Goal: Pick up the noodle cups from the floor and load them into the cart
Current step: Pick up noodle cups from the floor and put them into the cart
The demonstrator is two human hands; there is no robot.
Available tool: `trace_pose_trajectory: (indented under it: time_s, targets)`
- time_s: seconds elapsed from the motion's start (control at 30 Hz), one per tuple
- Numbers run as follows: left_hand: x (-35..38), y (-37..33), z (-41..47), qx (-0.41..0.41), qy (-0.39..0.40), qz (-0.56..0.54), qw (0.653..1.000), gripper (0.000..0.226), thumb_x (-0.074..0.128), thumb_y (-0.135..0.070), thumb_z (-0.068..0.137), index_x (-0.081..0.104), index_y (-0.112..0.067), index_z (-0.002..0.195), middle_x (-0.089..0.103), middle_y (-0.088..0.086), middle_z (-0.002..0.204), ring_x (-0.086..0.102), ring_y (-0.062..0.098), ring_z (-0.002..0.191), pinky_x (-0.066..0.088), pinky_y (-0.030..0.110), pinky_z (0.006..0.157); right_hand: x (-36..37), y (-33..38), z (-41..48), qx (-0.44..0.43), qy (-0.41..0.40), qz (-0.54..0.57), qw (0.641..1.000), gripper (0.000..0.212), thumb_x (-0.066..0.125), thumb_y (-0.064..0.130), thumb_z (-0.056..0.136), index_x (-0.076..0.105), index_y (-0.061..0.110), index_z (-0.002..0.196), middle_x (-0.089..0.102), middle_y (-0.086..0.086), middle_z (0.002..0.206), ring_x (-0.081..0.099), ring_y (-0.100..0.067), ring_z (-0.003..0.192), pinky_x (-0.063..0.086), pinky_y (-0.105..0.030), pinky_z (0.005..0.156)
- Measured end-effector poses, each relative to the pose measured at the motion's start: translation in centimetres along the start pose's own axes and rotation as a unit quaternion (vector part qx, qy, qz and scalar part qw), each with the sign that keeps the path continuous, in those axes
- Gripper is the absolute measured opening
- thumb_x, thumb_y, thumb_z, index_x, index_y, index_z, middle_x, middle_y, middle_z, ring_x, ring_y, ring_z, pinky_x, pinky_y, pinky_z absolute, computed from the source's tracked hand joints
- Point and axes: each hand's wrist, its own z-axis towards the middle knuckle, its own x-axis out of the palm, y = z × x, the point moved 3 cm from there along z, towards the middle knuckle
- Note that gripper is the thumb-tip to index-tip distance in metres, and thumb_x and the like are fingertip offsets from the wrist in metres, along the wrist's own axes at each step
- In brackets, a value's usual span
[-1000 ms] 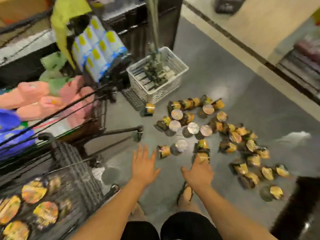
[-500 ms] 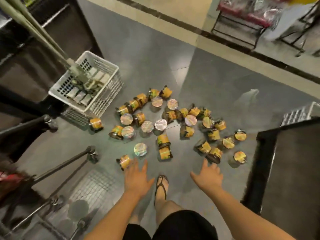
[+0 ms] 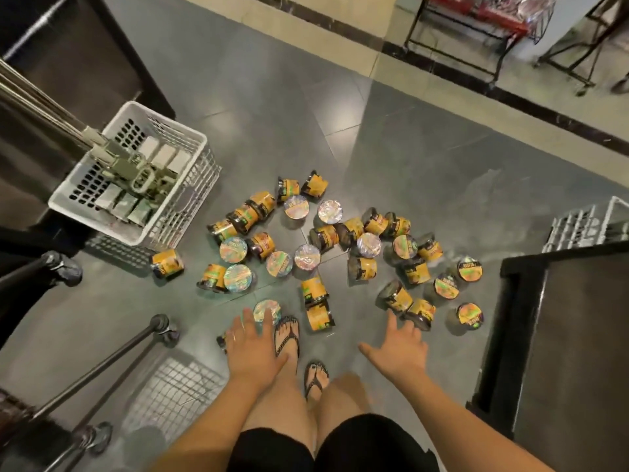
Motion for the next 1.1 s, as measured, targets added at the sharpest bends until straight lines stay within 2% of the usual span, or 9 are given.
trace_pose_trajectory:
  time_s: [0.13,0.27,0.37,0.53,0.63,0.73,0.83,0.97,1.1]
  targets:
    - [-0.8,1.1,3.9,-0.007,0.017,0.006,1.000,0.097,0.049,-0.066,0.087,-0.004,-0.022,0.155,-0.004,0.024,0.159,0.003,0.043,0.146,0.014,0.052,0.115,-1.4,2.9,4.3,-0.014,0.016,-0.016,1.000,0.100,0.049,0.074,0.080,0.005,0.021,0.154,0.027,-0.019,0.148,0.027,-0.037,0.137,0.032,-0.045,0.107]
    - [-0.4,1.9,8.2,-0.032,-0.002,-0.020,0.999,0.100,0.055,-0.068,0.081,0.008,-0.021,0.155,0.003,0.025,0.158,0.009,0.043,0.145,0.018,0.052,0.115,-2.5,5.8,8.9,-0.020,0.013,-0.017,1.000,0.098,0.048,0.076,0.079,0.011,0.022,0.152,0.032,-0.019,0.144,0.030,-0.037,0.134,0.033,-0.047,0.104]
    - [1.7,2.0,13.3,-0.063,0.031,-0.019,0.997,0.098,0.046,-0.072,0.084,-0.001,-0.023,0.155,-0.003,0.023,0.159,0.002,0.040,0.147,0.014,0.048,0.116,-2.0,8.3,14.2,-0.042,0.020,-0.038,0.998,0.100,0.048,0.076,0.079,0.008,0.023,0.153,0.033,-0.019,0.145,0.030,-0.038,0.135,0.033,-0.048,0.104]
    - [8.9,1.8,26.0,-0.094,0.007,-0.062,0.994,0.103,0.055,-0.071,0.080,0.003,-0.024,0.155,0.000,0.023,0.159,0.006,0.041,0.146,0.017,0.050,0.116,4.1,12.3,27.9,-0.075,0.049,-0.061,0.994,0.112,0.055,0.080,0.071,0.000,0.028,0.153,0.025,-0.020,0.151,0.023,-0.040,0.139,0.031,-0.051,0.108]
    - [14.5,1.6,34.5,-0.123,0.027,-0.073,0.989,0.107,0.053,-0.073,0.079,-0.006,-0.026,0.155,-0.002,0.024,0.159,0.001,0.040,0.147,0.013,0.049,0.118,9.2,14.9,36.4,-0.109,0.068,-0.105,0.986,0.115,0.057,0.079,0.071,-0.008,0.031,0.153,0.014,-0.019,0.156,0.018,-0.039,0.143,0.029,-0.052,0.109]
    - [19.8,1.7,42.0,-0.168,0.013,-0.093,0.981,0.110,0.053,-0.077,0.076,-0.011,-0.030,0.153,-0.001,0.026,0.158,0.000,0.041,0.147,0.009,0.048,0.118,14.1,17.5,43.9,-0.150,0.054,-0.115,0.980,0.116,0.056,0.080,0.070,-0.011,0.032,0.152,0.028,-0.018,0.146,0.032,-0.037,0.134,0.038,-0.048,0.102]
    - [22.9,1.5,47.1,-0.189,-0.012,-0.102,0.976,0.117,0.053,-0.085,0.067,-0.012,-0.035,0.152,0.006,0.027,0.156,0.005,0.041,0.146,0.011,0.049,0.117,18.2,19.5,48.6,-0.188,0.034,-0.142,0.971,0.121,0.053,0.085,0.067,-0.018,0.033,0.151,0.036,-0.018,0.137,0.041,-0.037,0.124,0.043,-0.045,0.092]
    - [25.9,1.0,51.9,-0.159,-0.061,-0.123,0.978,0.119,0.054,-0.087,0.061,-0.010,-0.042,0.151,0.015,0.024,0.148,0.020,0.042,0.137,0.022,0.049,0.113,22.3,21.3,53.2,-0.155,0.020,-0.123,0.980,0.131,0.053,0.091,0.056,-0.026,0.038,0.146,0.032,-0.020,0.139,0.037,-0.038,0.125,0.044,-0.048,0.092]
    - [26.5,0.9,53.5,-0.153,-0.102,-0.178,0.967,0.124,0.062,-0.086,0.054,-0.014,-0.051,0.146,0.004,0.022,0.151,0.016,0.043,0.137,0.027,0.053,0.109,23.1,22.6,54.8,-0.170,-0.019,-0.101,0.980,0.137,0.058,0.091,0.051,-0.029,0.039,0.144,0.029,-0.018,0.133,0.039,-0.036,0.118,0.047,-0.047,0.085]
